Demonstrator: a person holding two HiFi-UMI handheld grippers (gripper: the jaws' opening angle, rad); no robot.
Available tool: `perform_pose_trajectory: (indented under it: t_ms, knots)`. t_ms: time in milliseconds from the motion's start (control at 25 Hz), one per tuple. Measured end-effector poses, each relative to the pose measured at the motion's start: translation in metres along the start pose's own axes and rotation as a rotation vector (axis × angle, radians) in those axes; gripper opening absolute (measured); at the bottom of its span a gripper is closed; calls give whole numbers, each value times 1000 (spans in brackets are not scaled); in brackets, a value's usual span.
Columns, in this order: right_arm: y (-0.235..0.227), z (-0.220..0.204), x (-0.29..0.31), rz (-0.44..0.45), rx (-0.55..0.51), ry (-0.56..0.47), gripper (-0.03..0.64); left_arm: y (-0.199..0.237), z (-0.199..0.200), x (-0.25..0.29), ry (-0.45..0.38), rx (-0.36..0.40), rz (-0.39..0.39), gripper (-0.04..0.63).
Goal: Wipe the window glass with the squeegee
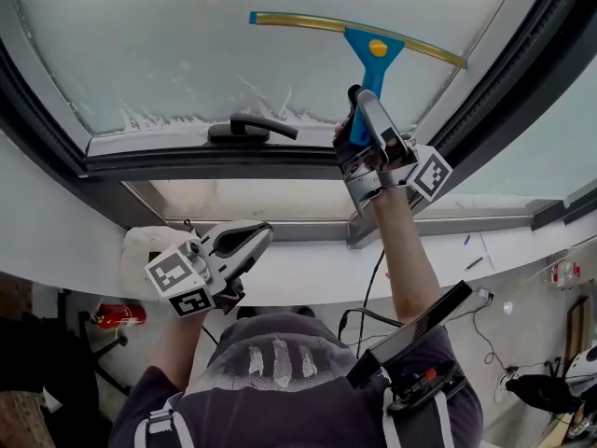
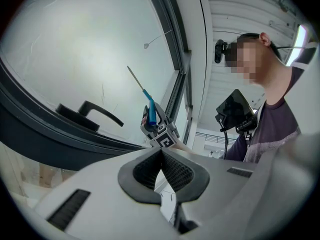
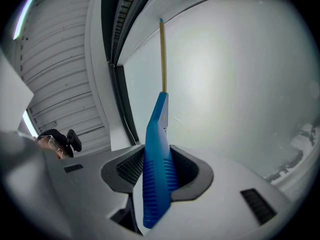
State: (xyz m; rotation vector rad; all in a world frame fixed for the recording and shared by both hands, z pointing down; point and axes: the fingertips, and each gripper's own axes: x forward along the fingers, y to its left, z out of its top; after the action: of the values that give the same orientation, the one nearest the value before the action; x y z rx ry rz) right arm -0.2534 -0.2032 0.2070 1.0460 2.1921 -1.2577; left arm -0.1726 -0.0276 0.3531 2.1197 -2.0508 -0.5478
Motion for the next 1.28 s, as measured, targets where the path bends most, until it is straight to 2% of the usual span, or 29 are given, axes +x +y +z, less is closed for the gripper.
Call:
perform_pose_trajectory:
  t_ms: [760,1280]
  knots:
    - [-18,-22,-29,-18,80,37,143,-12,-8,5,-4,13,73,6]
    - [-31,-35,-47,-15,171,120,143,-24,-26,24,-37,2,179,6]
